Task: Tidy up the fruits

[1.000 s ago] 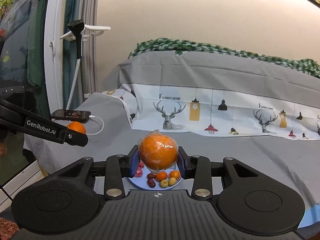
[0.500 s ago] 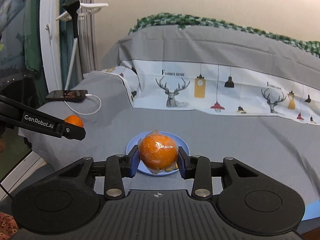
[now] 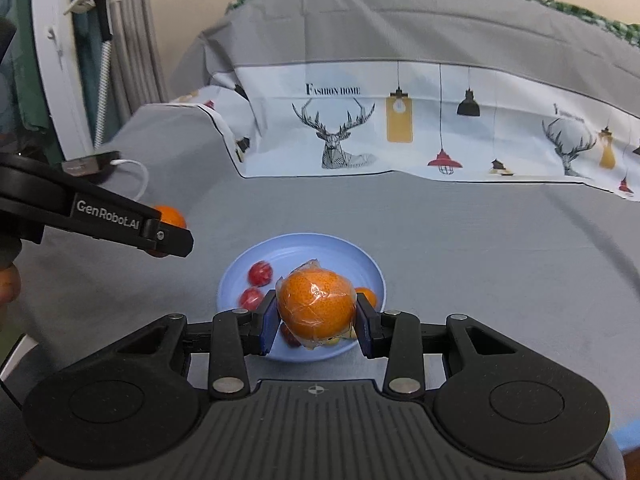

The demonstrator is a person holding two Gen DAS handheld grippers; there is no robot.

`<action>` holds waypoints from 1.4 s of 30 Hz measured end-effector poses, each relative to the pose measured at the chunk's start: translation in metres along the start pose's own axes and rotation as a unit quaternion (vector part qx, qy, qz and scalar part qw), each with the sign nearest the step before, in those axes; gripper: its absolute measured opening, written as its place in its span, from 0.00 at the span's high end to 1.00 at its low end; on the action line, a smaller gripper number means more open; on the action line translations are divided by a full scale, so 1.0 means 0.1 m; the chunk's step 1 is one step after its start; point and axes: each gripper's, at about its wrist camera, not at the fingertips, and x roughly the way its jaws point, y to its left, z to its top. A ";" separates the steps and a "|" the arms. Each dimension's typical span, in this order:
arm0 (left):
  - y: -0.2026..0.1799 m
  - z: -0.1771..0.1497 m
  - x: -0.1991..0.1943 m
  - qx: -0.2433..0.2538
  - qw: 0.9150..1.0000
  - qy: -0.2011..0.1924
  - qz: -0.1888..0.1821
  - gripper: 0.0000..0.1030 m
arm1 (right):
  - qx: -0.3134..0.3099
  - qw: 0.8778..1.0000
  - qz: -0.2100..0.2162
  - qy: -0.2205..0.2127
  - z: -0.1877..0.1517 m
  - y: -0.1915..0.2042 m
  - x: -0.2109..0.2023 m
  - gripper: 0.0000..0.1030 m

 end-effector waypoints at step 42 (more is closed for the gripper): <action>-0.22 -0.14 0.00 0.030 0.996 0.036 0.071 0.00 | -0.014 0.998 -0.056 0.008 -0.19 0.07 -0.15 0.01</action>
